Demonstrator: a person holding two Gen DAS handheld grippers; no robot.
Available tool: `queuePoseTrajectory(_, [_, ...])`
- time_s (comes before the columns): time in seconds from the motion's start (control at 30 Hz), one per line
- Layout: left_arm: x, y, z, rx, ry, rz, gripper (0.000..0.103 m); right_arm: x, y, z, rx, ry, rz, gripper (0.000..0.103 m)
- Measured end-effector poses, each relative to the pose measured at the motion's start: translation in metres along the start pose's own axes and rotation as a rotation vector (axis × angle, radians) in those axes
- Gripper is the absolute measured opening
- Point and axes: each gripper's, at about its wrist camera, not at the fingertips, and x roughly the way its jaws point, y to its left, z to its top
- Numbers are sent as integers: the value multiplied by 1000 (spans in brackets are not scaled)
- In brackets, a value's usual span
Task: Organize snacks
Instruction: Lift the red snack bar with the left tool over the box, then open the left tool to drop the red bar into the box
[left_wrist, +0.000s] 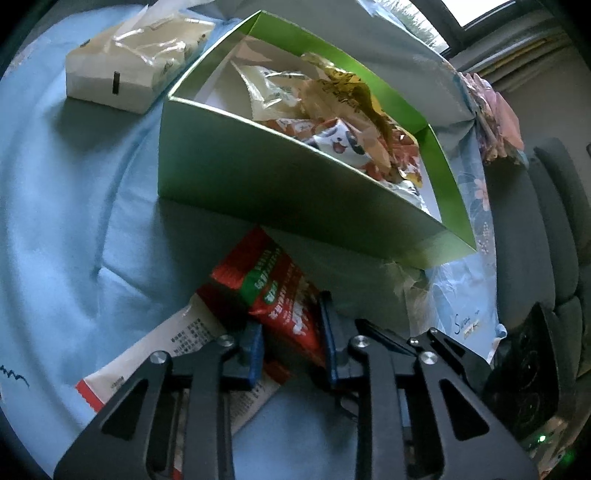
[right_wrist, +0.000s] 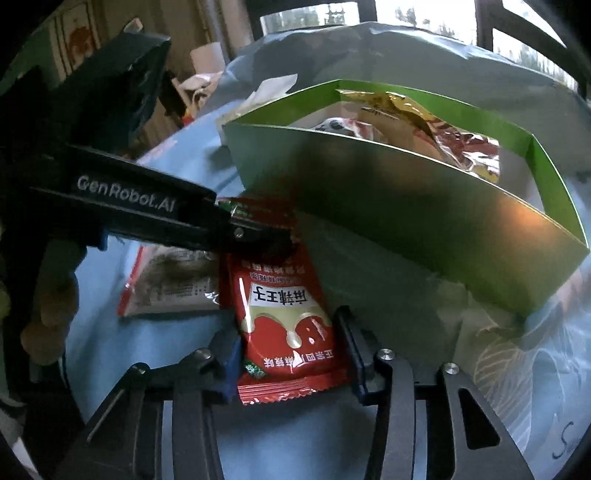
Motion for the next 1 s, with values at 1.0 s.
queuePoseTrajectory(1.0, [-26,-52,99,128,-221,-131,19,-30,-37,98,-86,-214,-151,42])
